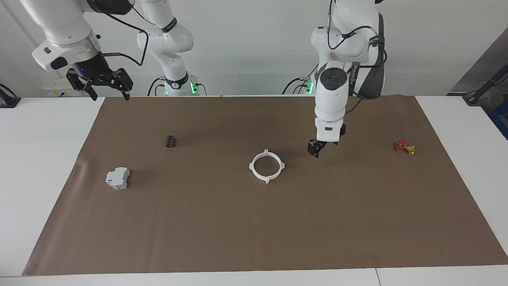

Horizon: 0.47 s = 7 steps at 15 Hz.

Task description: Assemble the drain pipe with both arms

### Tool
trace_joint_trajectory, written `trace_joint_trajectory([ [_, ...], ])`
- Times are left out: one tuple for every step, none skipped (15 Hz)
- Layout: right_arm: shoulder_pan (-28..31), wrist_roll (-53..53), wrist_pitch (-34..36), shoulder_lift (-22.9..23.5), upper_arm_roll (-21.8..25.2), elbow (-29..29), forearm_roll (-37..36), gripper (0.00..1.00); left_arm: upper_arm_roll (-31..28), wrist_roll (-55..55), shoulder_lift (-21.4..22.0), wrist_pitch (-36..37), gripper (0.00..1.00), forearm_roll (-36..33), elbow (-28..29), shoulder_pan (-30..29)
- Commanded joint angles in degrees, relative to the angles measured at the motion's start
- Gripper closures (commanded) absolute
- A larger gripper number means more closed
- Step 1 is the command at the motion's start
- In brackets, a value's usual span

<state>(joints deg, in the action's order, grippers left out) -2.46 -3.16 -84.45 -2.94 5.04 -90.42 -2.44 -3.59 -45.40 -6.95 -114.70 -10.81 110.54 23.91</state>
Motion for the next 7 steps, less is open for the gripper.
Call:
trace_joint_trajectory([
  [0.53,0.26,0.52,-0.4,-0.29,-0.11,1.29,0.0,0.43,15.03,3.51,3.43,0.0,3.49,0.03,-6.83],
  [0.53,0.26,0.52,-0.4,-0.29,-0.11,1.29,0.0,0.43,18.29,4.65,3.69,0.0,4.65,0.29,-8.6],
  [0.53,0.26,0.52,-0.4,-0.29,-0.02,1.29,0.0,0.34,20.94,5.62,4.31,0.0,4.83,0.56,-10.09],
  [0.53,0.26,0.52,-0.4,-0.29,-0.11,1.29,0.0,0.34,23.4,6.24,5.44,0.0,4.83,0.56,-11.41],
  [0.53,0.26,0.52,-0.4,-0.29,-0.11,1.29,0.0,0.34,26.12,6.85,5.98,0.0,4.92,0.65,-12.82],
  [0.53,0.26,0.52,-0.4,-0.29,-0.11,1.29,0.0,0.34,29.11,7.56,6.07,0.0,6.23,0.73,-14.49],
  [0.53,0.26,0.52,-0.4,-0.29,-0.11,1.29,0.0,0.34,32.53,8.09,6.16,0.0,8.59,0.73,-16.42],
])
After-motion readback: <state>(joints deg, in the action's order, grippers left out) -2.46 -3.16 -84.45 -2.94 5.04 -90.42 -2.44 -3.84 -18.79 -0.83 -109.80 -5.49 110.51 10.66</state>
